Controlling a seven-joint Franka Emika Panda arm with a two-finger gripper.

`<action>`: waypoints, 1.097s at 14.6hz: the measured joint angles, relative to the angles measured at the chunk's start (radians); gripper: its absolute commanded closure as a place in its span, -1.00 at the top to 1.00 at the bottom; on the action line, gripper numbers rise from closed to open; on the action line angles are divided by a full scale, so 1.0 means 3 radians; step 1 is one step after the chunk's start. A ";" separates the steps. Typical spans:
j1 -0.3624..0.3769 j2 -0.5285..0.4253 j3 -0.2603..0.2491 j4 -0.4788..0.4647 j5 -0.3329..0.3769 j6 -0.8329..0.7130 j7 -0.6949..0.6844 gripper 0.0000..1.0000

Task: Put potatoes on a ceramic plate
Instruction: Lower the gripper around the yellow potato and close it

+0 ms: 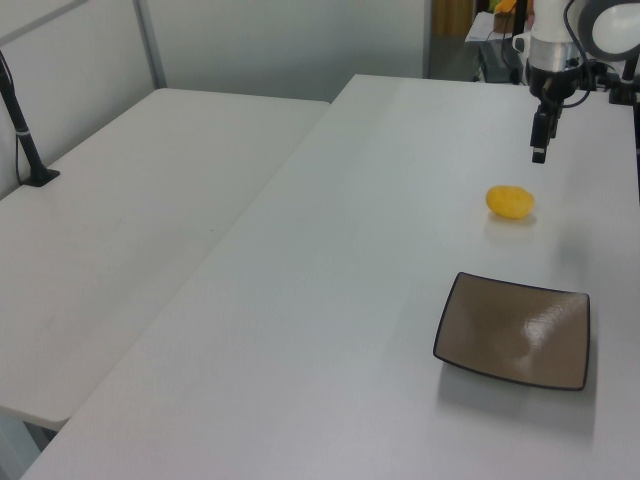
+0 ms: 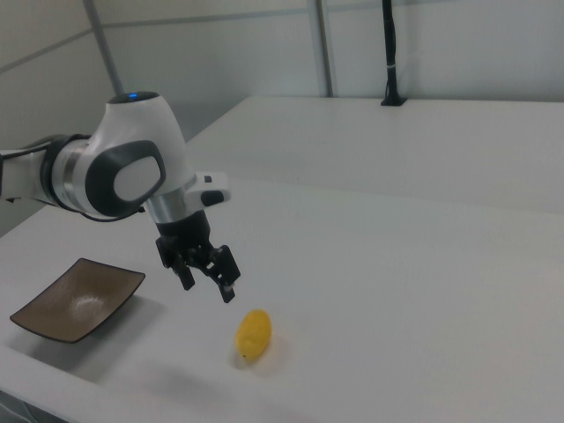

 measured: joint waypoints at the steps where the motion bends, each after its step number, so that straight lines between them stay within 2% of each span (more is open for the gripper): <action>1: -0.0027 0.0003 -0.0006 -0.0053 0.0000 0.0105 -0.0066 1.00; 6: -0.0048 0.0191 -0.0017 -0.0357 0.0000 0.0803 -0.0241 1.00; 15: -0.0123 0.0790 -0.0033 -0.0374 -0.0035 0.1538 -0.0334 1.00; 16: -0.0124 0.0853 -0.0033 -0.0374 -0.0039 0.1577 -0.0336 0.87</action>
